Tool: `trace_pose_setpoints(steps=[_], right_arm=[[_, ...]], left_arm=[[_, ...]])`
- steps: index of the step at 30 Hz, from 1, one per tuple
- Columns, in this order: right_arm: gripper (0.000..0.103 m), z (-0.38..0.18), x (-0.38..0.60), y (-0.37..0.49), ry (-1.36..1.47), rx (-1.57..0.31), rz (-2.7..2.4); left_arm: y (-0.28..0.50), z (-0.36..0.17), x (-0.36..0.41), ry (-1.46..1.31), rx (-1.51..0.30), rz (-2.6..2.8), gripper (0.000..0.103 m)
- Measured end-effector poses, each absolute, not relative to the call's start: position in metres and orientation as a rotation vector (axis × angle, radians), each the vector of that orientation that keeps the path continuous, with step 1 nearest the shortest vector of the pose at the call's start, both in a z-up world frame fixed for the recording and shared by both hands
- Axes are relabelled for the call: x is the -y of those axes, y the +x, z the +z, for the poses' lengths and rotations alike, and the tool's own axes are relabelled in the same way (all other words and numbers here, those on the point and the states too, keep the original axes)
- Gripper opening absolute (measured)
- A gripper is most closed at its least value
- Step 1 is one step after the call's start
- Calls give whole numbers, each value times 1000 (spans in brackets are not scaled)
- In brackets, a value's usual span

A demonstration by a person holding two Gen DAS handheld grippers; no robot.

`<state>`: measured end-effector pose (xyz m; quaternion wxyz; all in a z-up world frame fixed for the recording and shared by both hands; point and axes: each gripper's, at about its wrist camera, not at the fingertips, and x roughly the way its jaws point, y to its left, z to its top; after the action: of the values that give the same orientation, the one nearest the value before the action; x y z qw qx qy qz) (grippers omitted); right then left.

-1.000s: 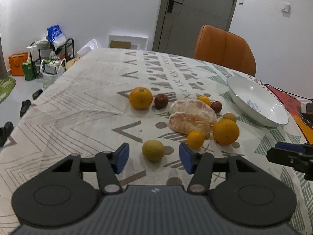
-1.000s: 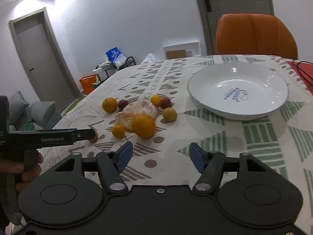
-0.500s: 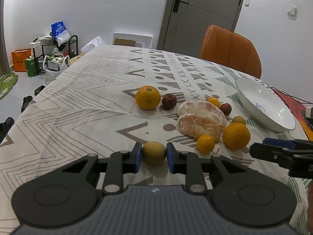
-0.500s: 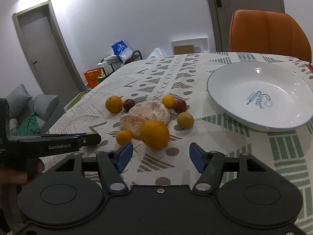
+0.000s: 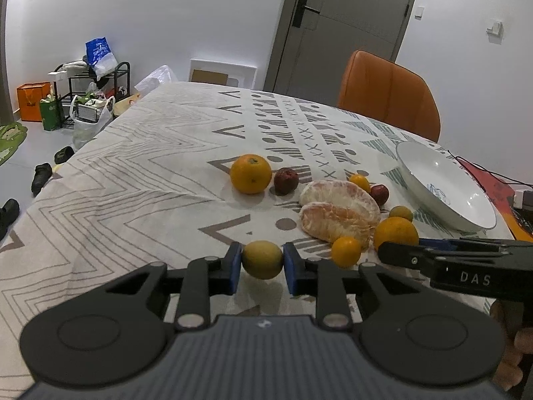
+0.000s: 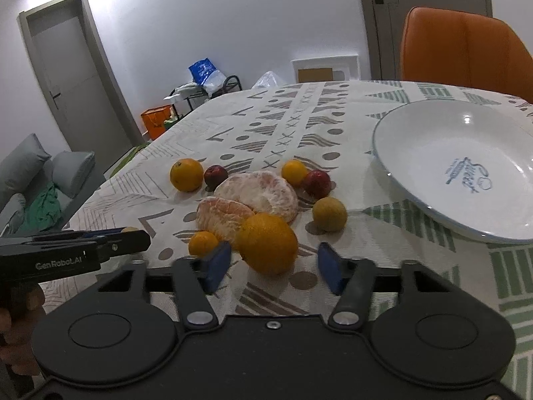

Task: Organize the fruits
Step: 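Grasp the small yellow-green plum with the left tool while the right tool grasps a large orange, then carry both fruits into the white bowl and open both tools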

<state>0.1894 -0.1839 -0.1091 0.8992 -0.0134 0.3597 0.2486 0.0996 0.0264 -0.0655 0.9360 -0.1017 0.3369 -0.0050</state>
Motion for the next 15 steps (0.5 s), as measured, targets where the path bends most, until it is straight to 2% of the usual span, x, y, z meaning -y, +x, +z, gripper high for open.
trace_pose_setpoints(steps=[15], right_arm=[[36, -85, 223, 170, 19, -652, 505]], left_arm=[[112, -46, 17, -137, -656, -81, 25]])
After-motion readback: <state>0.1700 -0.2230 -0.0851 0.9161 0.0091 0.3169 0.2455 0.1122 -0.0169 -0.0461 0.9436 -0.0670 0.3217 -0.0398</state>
